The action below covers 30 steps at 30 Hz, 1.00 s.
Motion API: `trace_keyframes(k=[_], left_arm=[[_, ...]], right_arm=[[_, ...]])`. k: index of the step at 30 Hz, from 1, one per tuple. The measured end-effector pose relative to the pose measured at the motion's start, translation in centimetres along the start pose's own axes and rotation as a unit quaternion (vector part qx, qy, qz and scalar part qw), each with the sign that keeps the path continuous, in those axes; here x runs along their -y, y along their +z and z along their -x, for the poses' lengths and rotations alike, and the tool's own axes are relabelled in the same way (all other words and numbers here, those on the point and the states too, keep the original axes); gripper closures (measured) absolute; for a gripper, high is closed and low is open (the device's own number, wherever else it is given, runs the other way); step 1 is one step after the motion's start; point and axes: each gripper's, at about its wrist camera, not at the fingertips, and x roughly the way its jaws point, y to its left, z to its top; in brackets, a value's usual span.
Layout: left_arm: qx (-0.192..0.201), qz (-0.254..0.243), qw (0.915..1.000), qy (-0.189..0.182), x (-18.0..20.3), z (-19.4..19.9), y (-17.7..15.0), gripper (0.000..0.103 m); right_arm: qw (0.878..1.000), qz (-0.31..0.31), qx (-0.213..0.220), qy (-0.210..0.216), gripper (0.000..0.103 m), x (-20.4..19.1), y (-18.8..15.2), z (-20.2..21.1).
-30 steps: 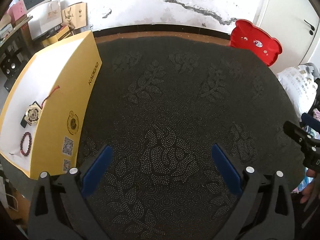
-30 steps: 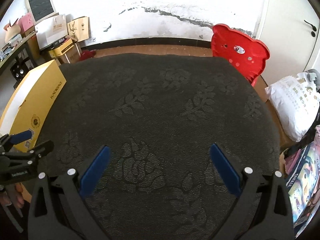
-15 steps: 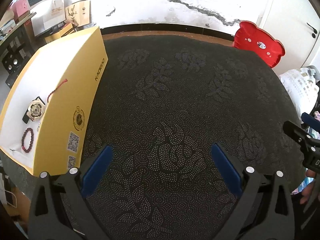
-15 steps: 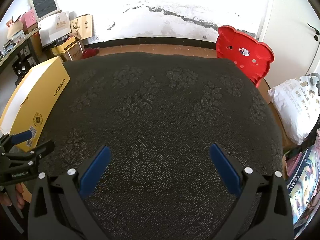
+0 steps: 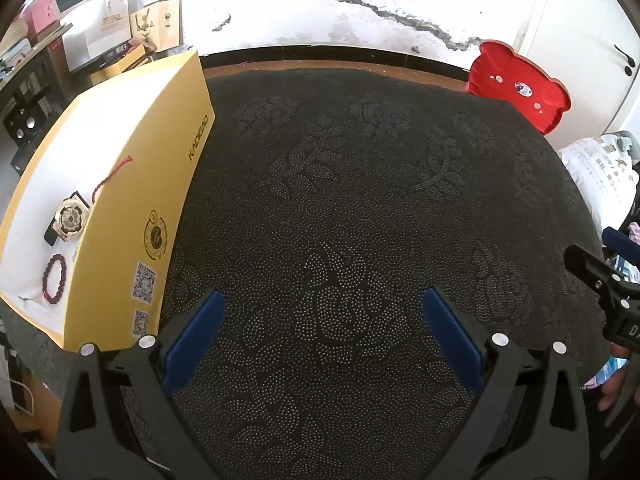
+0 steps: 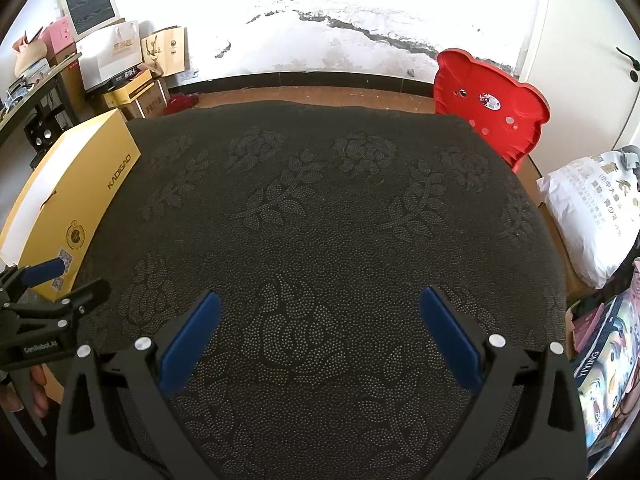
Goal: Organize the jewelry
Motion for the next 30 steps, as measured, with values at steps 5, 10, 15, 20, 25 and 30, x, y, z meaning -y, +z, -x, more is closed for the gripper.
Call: trace_keyframes(k=[5, 10, 15, 20, 25, 30], left_arm=[[0.000, -0.002, 1.0000, -0.001, 0.24, 0.03, 0.02, 0.006], [0.000, -0.003, 1.0000, -0.001, 0.31, 0.04, 0.02, 0.006], [0.000, -0.005, 1.0000, -0.001, 0.48, 0.04, -0.02, 0.006], [-0.001, -0.005, 1.0000, 0.000, 0.58, -0.06, 0.02, 0.006], [-0.004, -0.006, 1.0000, 0.001, 0.66, -0.25, -0.01, 0.006], [-0.003, -0.002, 1.0000, 0.001, 0.55, -0.19, -0.06, 0.006]], right_arm=[[1.000, -0.003, 0.001, 0.000, 0.007, 0.13, -0.01, 0.01], [1.000, -0.002, 0.001, -0.001, 0.007, 0.16, 0.03, 0.03], [1.000, -0.002, 0.002, -0.001, 0.007, 0.28, -0.02, 0.05], [1.000, -0.002, 0.004, -0.002, 0.007, 0.30, -0.02, 0.08], [1.000, -0.002, 0.005, -0.002, 0.007, 0.39, -0.02, 0.16], [1.000, -0.002, 0.005, -0.003, 0.007, 0.49, -0.01, 0.13]])
